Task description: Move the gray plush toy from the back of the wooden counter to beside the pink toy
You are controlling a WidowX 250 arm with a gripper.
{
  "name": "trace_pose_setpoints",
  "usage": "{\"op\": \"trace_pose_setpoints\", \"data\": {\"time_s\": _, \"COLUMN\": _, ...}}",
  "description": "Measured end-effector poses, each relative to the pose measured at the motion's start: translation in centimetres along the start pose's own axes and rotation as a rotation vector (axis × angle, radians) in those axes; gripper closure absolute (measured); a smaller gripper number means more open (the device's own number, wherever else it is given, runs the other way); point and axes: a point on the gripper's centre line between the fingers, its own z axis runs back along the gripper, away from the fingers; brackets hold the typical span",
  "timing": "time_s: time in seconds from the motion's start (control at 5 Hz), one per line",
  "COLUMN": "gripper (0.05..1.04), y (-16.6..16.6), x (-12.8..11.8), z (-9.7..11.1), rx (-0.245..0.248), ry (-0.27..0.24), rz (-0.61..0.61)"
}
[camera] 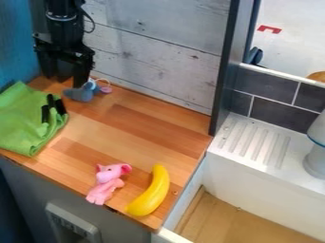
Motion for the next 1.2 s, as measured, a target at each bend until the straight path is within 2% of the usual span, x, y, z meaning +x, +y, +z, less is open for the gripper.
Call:
{"op": "trace_pose_setpoints", "data": {"time_s": 0.2, "gripper": 0.082, "y": -0.4, "x": -0.2, "z": -1.6, "rx": -0.013, "ry": 0.041, "rz": -0.006}}
{"op": "trace_pose_setpoints", "data": {"time_s": 0.4, "gripper": 0.082, "y": -0.6, "x": 1.4, "z": -3.0, "rx": -0.028, "ry": 0.012, "rz": 0.003}}
{"op": "trace_pose_setpoints", "data": {"time_s": 0.6, "gripper": 0.082, "y": -0.6, "x": 2.7, "z": -4.3, "rx": -0.021, "ry": -0.004, "rz": 0.027}}
{"op": "trace_pose_setpoints", "data": {"time_s": 1.0, "gripper": 0.100, "y": -2.1, "x": 5.0, "z": -6.2, "rx": 0.013, "ry": 0.015, "rz": 0.012}}
{"op": "trace_pose_setpoints", "data": {"time_s": 1.2, "gripper": 0.179, "y": -2.0, "x": 5.7, "z": -7.0, "rx": 0.020, "ry": 0.023, "rz": 0.031}}
